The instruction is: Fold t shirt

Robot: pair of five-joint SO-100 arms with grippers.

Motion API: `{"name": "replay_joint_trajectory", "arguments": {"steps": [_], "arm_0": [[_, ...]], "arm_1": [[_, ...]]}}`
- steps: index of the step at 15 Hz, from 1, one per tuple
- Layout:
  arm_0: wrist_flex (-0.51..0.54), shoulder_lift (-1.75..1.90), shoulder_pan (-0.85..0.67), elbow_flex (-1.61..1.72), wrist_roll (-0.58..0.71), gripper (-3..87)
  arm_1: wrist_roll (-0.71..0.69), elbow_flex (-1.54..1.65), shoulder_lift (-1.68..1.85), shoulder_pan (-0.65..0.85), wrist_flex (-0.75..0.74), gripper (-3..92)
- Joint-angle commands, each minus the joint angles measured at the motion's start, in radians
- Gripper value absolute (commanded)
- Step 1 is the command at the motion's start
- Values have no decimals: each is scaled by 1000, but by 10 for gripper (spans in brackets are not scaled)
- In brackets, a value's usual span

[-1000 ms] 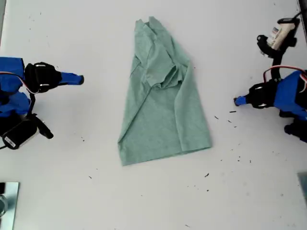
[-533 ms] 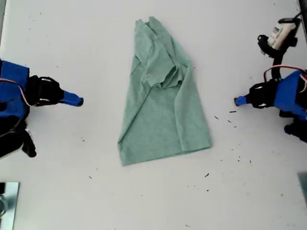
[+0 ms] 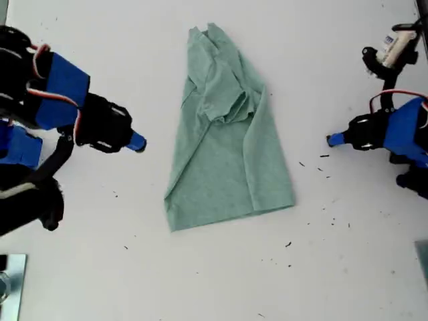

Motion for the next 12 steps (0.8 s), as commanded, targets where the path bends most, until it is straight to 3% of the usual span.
{"name": "replay_joint_trajectory", "arguments": {"steps": [1,5,7,12], "arm_0": [[15,-58,51,-104,60,241],[15,-63,58,-64,104,303],[2,-103,66,12,49,311],[-204,-344,147,48,-55,304]], "arm_1": [[14,25,11,2,3,25],[12,26,14,2,3,25],[14,26,15,-3,5,25],[14,26,21,-11,6,25]]}}
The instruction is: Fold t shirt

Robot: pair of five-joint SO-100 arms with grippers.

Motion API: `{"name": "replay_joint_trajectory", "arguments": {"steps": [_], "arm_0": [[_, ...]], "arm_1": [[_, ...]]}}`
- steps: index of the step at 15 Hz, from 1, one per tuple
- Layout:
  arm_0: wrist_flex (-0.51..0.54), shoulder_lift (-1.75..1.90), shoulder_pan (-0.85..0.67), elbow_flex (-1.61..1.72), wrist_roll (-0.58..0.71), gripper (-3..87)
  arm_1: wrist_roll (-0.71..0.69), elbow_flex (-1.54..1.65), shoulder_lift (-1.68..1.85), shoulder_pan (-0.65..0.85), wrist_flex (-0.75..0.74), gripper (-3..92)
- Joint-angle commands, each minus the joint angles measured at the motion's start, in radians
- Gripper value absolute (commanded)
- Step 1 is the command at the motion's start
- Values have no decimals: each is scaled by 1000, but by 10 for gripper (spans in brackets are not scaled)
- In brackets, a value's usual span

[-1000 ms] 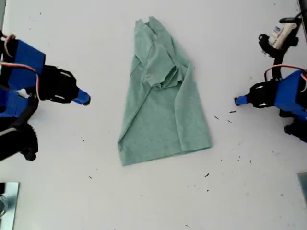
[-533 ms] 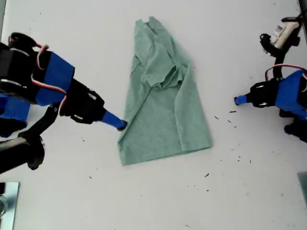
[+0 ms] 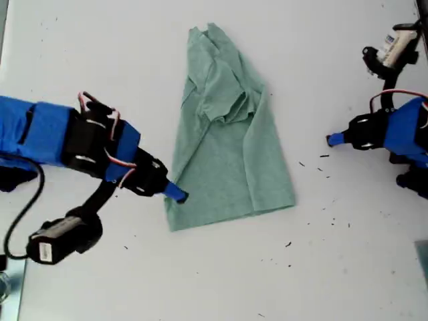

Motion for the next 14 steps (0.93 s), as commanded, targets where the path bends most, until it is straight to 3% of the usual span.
{"name": "replay_joint_trajectory", "arguments": {"steps": [1,5,6,8,9,11,14], "arm_0": [[-81,-60,38,-9,-48,300],[-267,-83,41,202,-129,266],[-308,-83,40,238,-140,214],[-430,-81,44,311,-166,-1],[-457,-75,55,314,-172,-1],[-442,38,67,299,-193,-2],[-178,221,9,255,-238,-2]], "arm_1": [[9,28,17,-14,6,25],[11,29,28,-28,9,25],[12,29,29,-28,11,25],[12,31,31,-29,11,25],[12,32,31,-32,11,25],[14,32,32,-35,12,25],[14,32,37,-34,12,25]]}}
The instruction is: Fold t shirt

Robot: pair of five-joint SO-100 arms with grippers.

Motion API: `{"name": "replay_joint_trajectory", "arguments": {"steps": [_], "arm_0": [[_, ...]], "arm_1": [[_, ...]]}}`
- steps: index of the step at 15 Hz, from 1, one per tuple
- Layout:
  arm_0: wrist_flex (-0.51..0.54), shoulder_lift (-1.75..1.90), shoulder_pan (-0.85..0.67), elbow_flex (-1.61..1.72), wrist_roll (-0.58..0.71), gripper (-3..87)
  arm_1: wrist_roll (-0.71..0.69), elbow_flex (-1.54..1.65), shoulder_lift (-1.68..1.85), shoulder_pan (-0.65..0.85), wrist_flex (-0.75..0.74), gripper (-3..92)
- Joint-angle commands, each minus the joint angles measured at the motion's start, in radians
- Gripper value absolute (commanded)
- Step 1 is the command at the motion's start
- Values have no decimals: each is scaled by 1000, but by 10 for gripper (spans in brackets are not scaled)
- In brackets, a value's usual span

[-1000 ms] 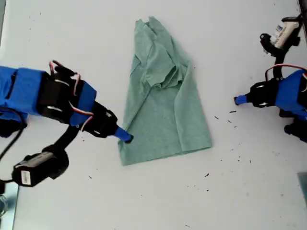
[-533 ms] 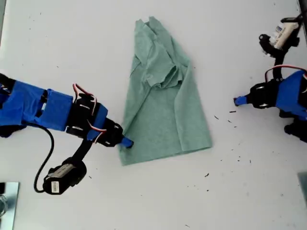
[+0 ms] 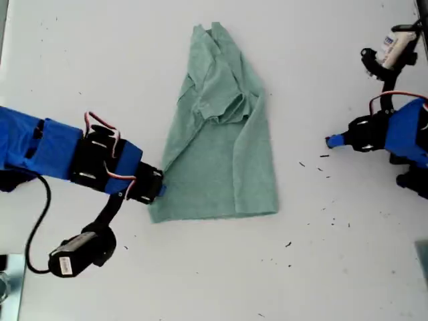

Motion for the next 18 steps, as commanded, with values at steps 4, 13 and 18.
{"name": "replay_joint_trajectory", "arguments": {"steps": [4,13,18], "arm_0": [[169,209,-80,-29,-21,-2],[14,-554,5,-887,127,187],[-20,-707,-98,-885,92,302]], "arm_1": [[12,34,21,-9,6,25],[18,35,25,-28,8,25],[26,37,31,-35,9,25]]}}
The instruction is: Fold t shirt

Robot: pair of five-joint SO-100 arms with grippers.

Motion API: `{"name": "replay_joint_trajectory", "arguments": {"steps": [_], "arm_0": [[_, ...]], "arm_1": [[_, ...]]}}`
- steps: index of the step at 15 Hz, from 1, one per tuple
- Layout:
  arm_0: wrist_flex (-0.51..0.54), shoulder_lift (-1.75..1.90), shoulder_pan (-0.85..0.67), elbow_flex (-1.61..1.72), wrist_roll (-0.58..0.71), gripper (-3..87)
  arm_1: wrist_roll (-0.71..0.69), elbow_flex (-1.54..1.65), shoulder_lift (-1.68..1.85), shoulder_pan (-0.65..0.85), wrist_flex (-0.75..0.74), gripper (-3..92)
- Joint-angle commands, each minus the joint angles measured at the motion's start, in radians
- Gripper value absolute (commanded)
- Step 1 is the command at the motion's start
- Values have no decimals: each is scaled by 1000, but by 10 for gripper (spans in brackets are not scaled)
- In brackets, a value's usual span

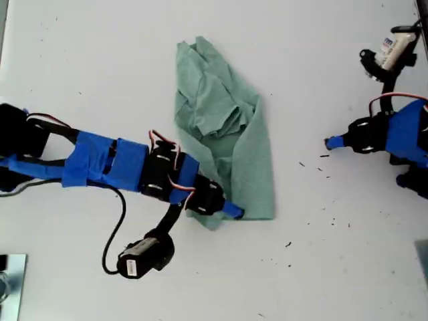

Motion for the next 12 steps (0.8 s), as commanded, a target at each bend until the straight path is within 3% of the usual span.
{"name": "replay_joint_trajectory", "arguments": {"steps": [1,6,7,8,11,12], "arm_0": [[0,106,-48,-14,-12,295],[138,733,-21,77,8,257],[213,844,-55,167,-8,258],[219,999,-104,413,-41,262],[-104,1588,-229,1417,-104,195],[-152,1717,-239,1657,-147,150]], "arm_1": [[14,34,12,-9,8,25],[9,34,14,0,8,25],[9,34,14,0,8,25],[9,34,14,3,8,25],[9,34,14,3,8,25],[11,35,14,3,8,25]]}}
